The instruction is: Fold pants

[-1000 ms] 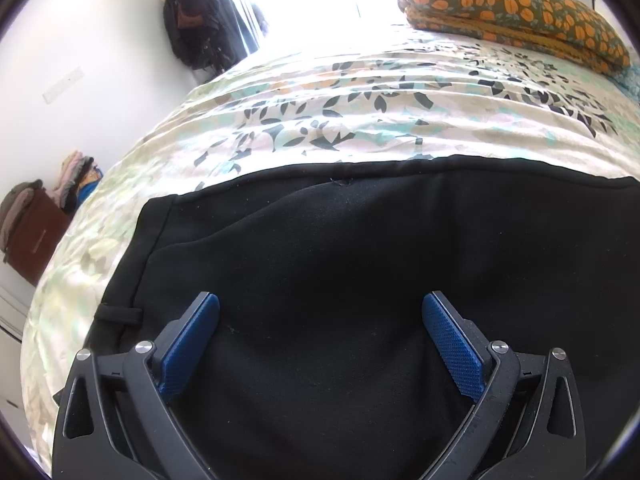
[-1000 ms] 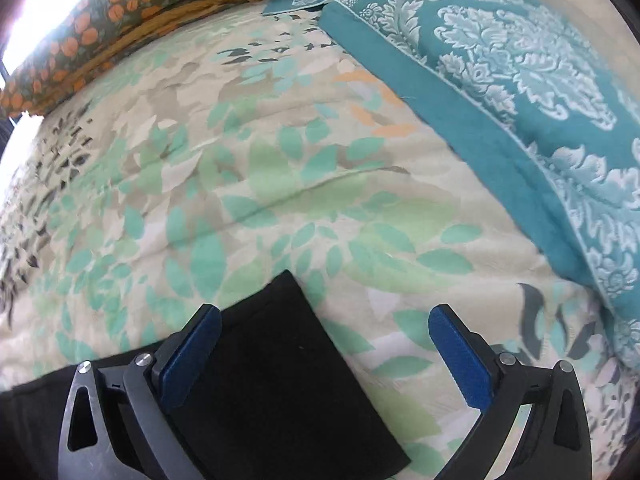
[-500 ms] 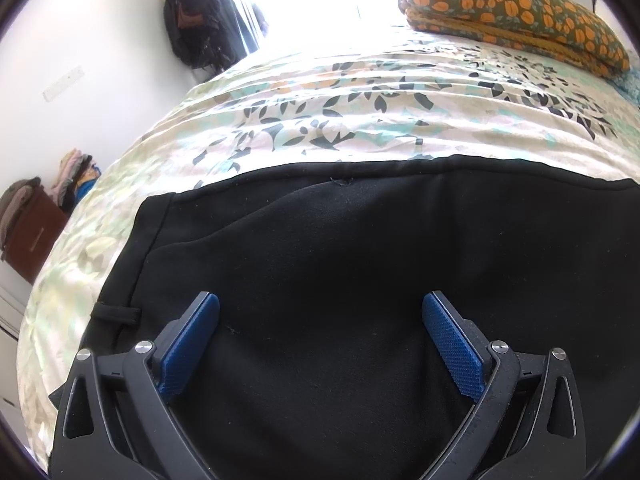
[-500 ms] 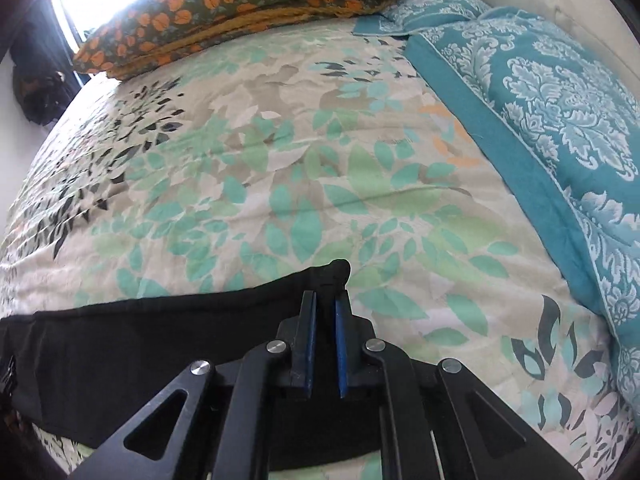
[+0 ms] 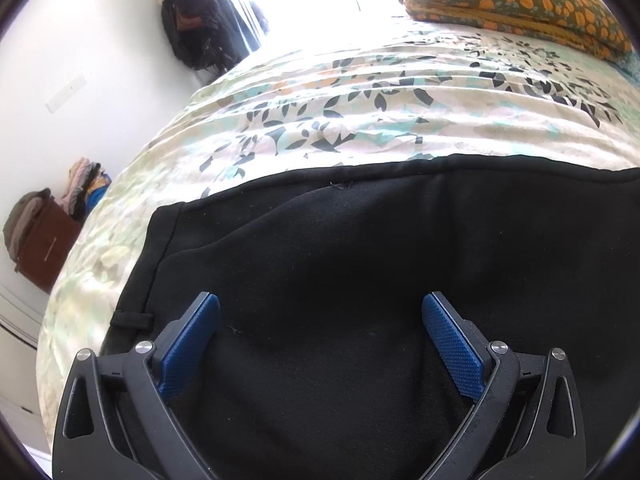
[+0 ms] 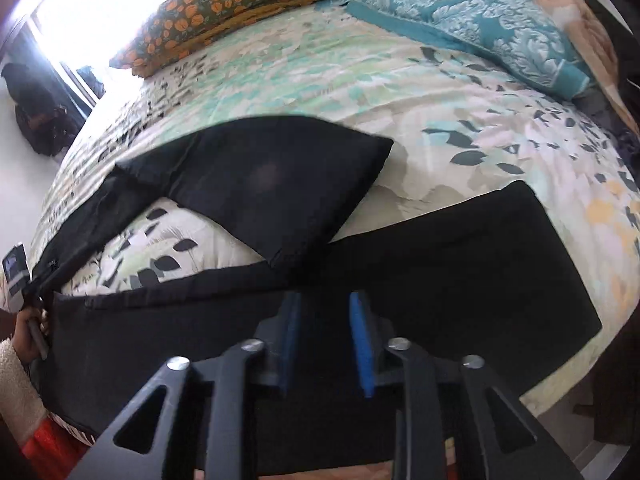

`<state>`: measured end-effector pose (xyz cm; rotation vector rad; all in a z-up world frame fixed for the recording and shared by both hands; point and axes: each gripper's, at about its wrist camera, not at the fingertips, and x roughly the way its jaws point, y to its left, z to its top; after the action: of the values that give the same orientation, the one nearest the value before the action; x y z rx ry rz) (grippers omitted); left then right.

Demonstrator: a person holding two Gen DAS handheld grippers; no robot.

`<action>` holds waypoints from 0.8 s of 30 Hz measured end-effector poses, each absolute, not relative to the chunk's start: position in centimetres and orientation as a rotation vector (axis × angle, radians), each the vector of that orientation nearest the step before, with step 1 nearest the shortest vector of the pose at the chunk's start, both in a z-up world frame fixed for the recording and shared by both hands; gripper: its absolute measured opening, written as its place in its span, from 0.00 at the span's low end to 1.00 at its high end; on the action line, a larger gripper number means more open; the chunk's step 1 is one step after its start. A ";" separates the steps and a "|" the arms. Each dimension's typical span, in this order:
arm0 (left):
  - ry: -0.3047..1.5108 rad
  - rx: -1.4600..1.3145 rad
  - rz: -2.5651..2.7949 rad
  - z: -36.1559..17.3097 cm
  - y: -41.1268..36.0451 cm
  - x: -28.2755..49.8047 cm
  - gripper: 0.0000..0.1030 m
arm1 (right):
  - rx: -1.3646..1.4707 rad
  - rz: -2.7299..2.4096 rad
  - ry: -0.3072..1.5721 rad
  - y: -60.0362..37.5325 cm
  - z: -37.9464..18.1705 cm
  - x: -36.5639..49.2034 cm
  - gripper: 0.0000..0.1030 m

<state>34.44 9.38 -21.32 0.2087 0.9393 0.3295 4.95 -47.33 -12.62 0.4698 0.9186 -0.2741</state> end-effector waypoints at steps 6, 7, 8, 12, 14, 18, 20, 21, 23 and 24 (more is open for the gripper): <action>1.039 0.146 0.283 -17.8 8.2 29.4 0.98 | 0.388 -0.313 0.856 -43.8 -10.6 2.7 1.00; 1.019 0.130 0.253 -17.1 7.7 27.4 0.98 | 0.373 -0.306 0.860 -42.6 -10.7 2.7 1.00; 0.992 0.124 0.233 -16.4 7.2 25.2 0.98 | 0.363 -0.290 0.872 -41.3 -10.9 2.9 1.00; 1.024 0.099 0.132 -17.3 4.9 17.7 0.98 | 0.292 -0.206 0.923 -34.7 -12.9 4.2 1.00; 1.068 0.088 0.109 -19.1 3.9 15.2 0.98 | 0.210 -0.187 0.961 -31.7 -14.4 5.7 1.00; 0.976 0.093 0.113 -20.9 3.4 12.2 0.99 | 0.024 -0.208 1.112 -28.4 -19.5 7.8 0.99; 0.981 0.111 0.082 -21.0 3.3 12.4 0.99 | 0.048 -0.209 1.079 -28.7 -20.2 7.3 1.00; 0.991 0.102 0.067 -21.0 3.5 12.5 0.99 | 0.063 -0.205 1.082 -28.9 -20.2 7.3 1.00; 1.007 0.081 0.051 -21.0 3.9 12.7 0.99 | 0.060 -0.197 1.108 -29.1 -20.3 7.6 1.00; 1.008 0.087 0.051 -20.9 3.8 12.8 0.99 | 0.059 -0.198 1.122 -29.0 -20.3 7.8 1.00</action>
<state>12.80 3.82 -20.95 0.0872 1.0078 0.0506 7.79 -29.01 -20.32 0.0587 1.1216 -0.1983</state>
